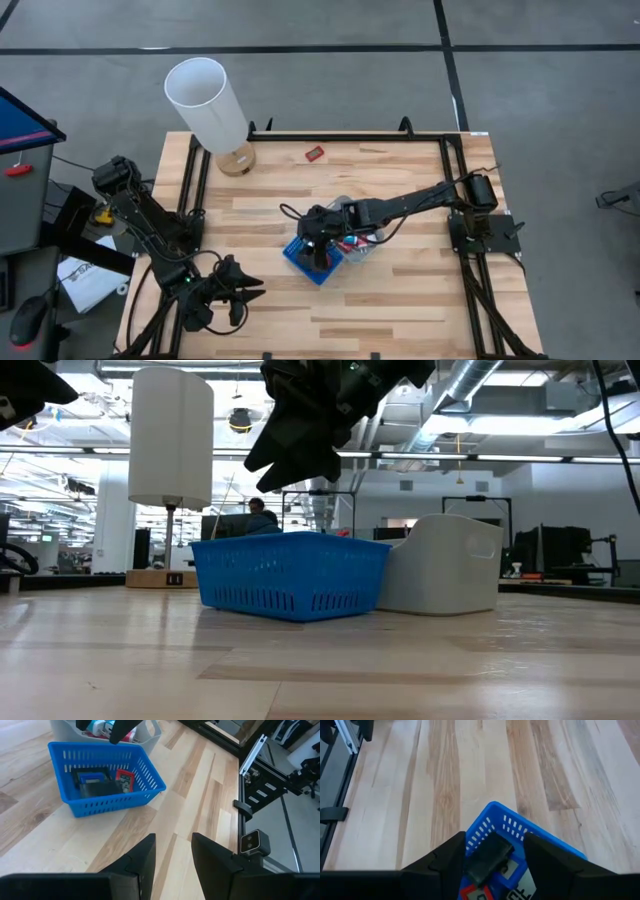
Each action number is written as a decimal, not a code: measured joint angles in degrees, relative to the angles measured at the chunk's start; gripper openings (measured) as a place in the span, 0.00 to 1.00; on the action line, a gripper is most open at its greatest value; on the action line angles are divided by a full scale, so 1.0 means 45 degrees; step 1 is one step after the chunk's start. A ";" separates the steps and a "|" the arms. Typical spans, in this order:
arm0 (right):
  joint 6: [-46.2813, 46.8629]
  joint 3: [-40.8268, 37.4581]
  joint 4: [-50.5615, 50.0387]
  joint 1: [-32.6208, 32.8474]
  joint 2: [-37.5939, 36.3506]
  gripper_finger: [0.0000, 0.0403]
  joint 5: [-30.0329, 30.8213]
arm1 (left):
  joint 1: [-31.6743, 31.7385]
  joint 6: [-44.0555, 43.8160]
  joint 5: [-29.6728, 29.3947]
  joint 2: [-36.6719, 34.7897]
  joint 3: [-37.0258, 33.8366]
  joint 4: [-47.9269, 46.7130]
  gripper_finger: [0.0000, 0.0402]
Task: Pick & Place Office items
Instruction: Put the red digital timer into the blue bin
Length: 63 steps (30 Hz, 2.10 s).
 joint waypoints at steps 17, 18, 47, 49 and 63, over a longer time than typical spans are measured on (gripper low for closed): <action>-0.5153 0.0014 -0.2014 -0.4291 -0.1725 0.56 -0.0400 | 0.0024 -0.0433 -0.1768 0.0000 0.0000 0.0170 0.30; -0.6277 0.0011 -0.2236 -0.4640 -0.1719 0.58 -0.0396 | 0.0024 -0.0516 -0.1893 0.0000 0.0000 0.0162 0.30; -1.2219 0.2192 -0.2556 -0.9478 0.1407 0.66 -0.3685 | 0.3465 -0.1411 -0.1622 -0.0005 -0.0005 0.0397 0.30; -1.2555 0.2639 -0.2891 -0.9378 0.1710 0.66 -0.3631 | 0.3419 -0.1385 -0.1465 -0.0005 -0.0005 0.0403 0.30; -1.1909 0.7072 -0.4889 -0.8928 0.5258 0.66 -0.3862 | 0.3305 -0.1324 -0.0262 -0.0005 -0.0005 0.0964 0.30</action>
